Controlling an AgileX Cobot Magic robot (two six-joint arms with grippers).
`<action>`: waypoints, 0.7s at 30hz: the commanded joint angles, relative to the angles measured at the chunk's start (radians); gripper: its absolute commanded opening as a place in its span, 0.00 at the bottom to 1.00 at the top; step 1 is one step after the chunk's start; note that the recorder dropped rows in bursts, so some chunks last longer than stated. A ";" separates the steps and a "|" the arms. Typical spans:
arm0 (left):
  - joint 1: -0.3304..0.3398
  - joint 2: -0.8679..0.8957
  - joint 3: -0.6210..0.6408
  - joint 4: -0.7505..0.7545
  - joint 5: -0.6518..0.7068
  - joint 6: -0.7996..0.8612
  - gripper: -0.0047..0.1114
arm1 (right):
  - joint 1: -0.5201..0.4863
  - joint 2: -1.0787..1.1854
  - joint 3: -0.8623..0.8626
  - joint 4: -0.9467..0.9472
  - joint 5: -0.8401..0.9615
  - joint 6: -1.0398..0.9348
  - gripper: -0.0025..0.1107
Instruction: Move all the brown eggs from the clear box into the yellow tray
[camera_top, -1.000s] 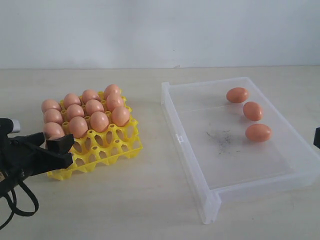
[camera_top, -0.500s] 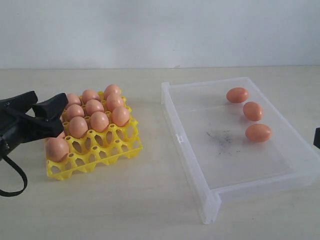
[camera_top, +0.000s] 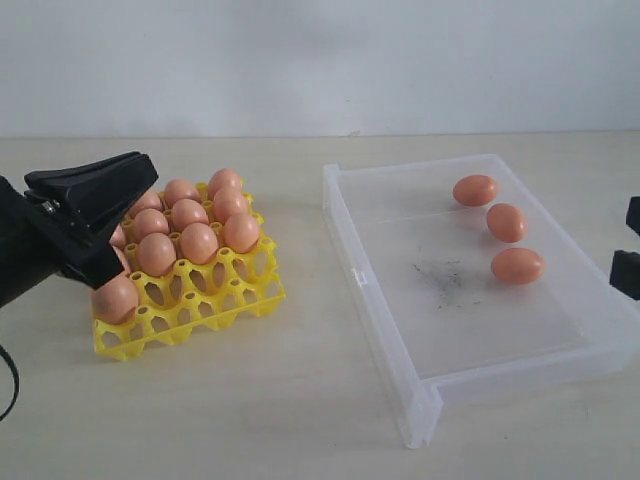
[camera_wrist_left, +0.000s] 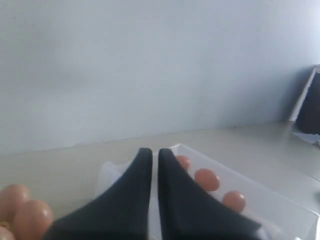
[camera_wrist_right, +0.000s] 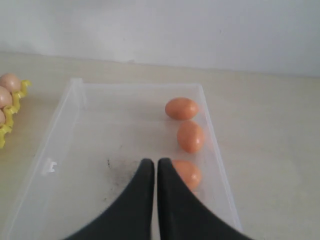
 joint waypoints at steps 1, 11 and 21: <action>-0.001 -0.063 0.007 0.064 0.044 -0.065 0.07 | 0.001 0.160 -0.122 0.000 0.134 0.015 0.02; -0.001 -0.104 0.023 0.090 0.044 -0.065 0.07 | 0.029 0.533 -0.714 0.102 0.821 -0.432 0.02; -0.001 -0.104 0.023 0.133 0.044 -0.065 0.07 | 0.029 0.803 -0.913 0.025 0.958 -0.913 0.05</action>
